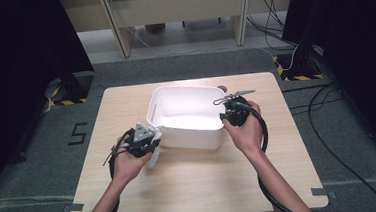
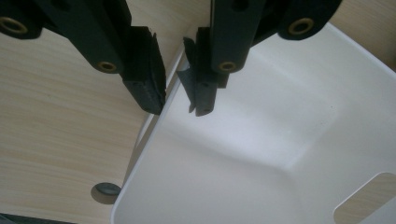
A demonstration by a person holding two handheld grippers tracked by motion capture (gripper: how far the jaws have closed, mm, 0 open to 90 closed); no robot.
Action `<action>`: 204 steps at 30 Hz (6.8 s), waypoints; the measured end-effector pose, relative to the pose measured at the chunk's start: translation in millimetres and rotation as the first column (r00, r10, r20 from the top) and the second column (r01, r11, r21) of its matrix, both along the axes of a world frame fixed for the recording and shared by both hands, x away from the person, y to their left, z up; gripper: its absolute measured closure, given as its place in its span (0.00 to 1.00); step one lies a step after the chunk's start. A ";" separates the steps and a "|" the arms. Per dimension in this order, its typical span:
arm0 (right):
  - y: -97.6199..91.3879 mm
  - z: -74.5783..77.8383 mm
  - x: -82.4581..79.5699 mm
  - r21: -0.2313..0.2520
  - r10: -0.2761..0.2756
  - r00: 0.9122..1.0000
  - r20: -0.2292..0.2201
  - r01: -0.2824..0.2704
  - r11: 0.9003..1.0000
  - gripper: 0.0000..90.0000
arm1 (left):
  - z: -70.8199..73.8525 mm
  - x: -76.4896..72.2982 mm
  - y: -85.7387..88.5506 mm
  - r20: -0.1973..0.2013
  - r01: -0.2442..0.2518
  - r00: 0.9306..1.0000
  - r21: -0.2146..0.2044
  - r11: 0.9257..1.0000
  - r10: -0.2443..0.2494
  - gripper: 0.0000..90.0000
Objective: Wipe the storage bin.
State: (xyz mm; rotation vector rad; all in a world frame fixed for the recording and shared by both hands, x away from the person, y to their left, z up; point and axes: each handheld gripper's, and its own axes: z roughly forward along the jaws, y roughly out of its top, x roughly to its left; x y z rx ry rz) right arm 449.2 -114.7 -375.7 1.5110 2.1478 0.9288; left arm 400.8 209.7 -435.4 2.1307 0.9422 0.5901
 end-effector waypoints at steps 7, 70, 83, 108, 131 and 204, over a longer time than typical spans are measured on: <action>0.5 0.2 0.0 0.003 0.000 1.000 -0.002 0.000 1.000 0.83 | -6.4 1.6 -0.2 -0.015 -0.004 1.000 0.004 1.000 0.005 0.89; 2.6 0.3 -1.0 -0.002 0.005 1.000 0.005 -0.005 1.000 0.82 | -40.2 6.3 -16.6 -0.104 0.019 0.994 0.047 0.999 -0.014 0.89; 2.6 0.4 -0.9 -0.008 0.008 1.000 0.006 -0.008 1.000 0.82 | -27.2 3.6 -17.5 -0.087 0.017 0.996 0.004 1.000 -0.017 0.89; 4.0 0.2 -0.8 -0.009 0.011 1.000 0.011 -0.011 1.000 0.83 | 14.2 -5.1 -14.2 0.008 0.012 1.000 -0.029 0.999 -0.012 0.89; 5.4 0.0 -1.3 -0.014 0.010 1.000 0.014 -0.010 1.000 0.83 | 20.9 -7.7 -32.0 0.023 0.045 0.999 -0.022 0.999 -0.045 0.89; 7.6 -0.7 -1.8 -0.013 0.015 1.000 0.025 -0.014 1.000 0.82 | -36.5 7.5 -34.8 -0.105 0.019 0.994 0.047 0.999 -0.014 0.89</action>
